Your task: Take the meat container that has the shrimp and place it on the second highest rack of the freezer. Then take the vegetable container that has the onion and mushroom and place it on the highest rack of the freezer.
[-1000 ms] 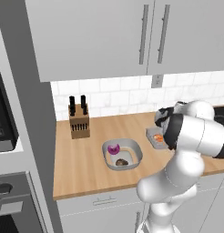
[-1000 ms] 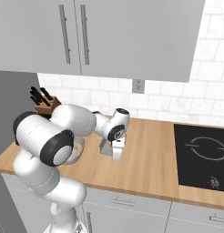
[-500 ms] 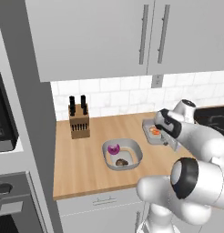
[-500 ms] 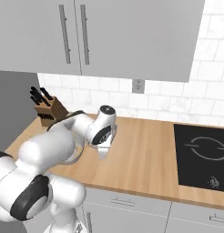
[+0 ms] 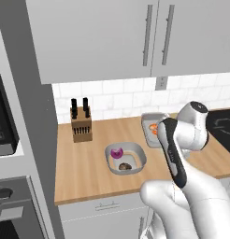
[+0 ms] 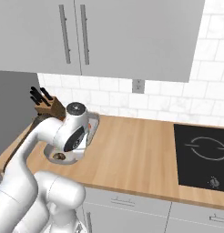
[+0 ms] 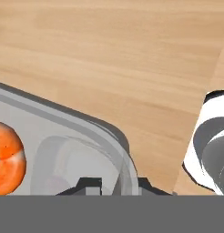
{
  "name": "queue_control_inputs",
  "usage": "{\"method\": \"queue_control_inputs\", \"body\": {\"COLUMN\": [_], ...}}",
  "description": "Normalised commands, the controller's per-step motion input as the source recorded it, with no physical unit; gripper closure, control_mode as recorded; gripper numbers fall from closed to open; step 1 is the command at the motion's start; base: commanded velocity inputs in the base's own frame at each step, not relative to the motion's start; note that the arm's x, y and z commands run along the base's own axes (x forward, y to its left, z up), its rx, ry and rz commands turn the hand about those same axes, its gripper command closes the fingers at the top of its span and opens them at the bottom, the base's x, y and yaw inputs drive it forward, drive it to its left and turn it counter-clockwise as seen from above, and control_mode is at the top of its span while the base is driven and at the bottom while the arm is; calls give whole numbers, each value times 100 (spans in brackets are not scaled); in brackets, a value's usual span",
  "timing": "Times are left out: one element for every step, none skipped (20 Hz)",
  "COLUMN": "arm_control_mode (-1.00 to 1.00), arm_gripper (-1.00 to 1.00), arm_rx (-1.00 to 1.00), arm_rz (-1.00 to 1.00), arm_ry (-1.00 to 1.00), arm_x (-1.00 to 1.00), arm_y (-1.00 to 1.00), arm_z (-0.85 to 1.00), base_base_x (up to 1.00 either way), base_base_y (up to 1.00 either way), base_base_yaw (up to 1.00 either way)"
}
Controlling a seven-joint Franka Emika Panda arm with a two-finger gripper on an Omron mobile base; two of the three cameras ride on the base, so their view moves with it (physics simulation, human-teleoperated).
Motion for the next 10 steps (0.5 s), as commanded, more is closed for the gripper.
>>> {"method": "queue_control_inputs", "body": {"arm_control_mode": [-100, -100, -100, -100, -100, -100, -100, -100, -100, -100], "arm_gripper": [100, 100, 100, 100, 100, 100, 100, 100, 100, 100], "arm_rx": [-10, -9, -9, -7, -5, -4, -2, 0, 0, 0], "arm_rz": [0, 0, 0, 0, 0, 0, 0, 0, 0, 0], "arm_ry": [0, 0, 0, 5, 5, 5, 5, 5, 5, 0], "arm_x": [-100, -100, -100, -100, -100, -100, -100, -100, -100, -100], "arm_y": [64, 55, 56, 49, 29, 19, 17, 18, 19, 15], "arm_z": [48, 46, 41, 41, 41, 44, 38, 42, 37, 36], "base_base_x": [0, 0, 0, 0, 0, 0, 0, 0, 0, 0], "base_base_y": [0, 0, 0, 0, 0, 0, 0, 0, 0, 0], "base_base_yaw": [0, 0, 0, 0, 0, 0, 0, 0, 0, 0]}}
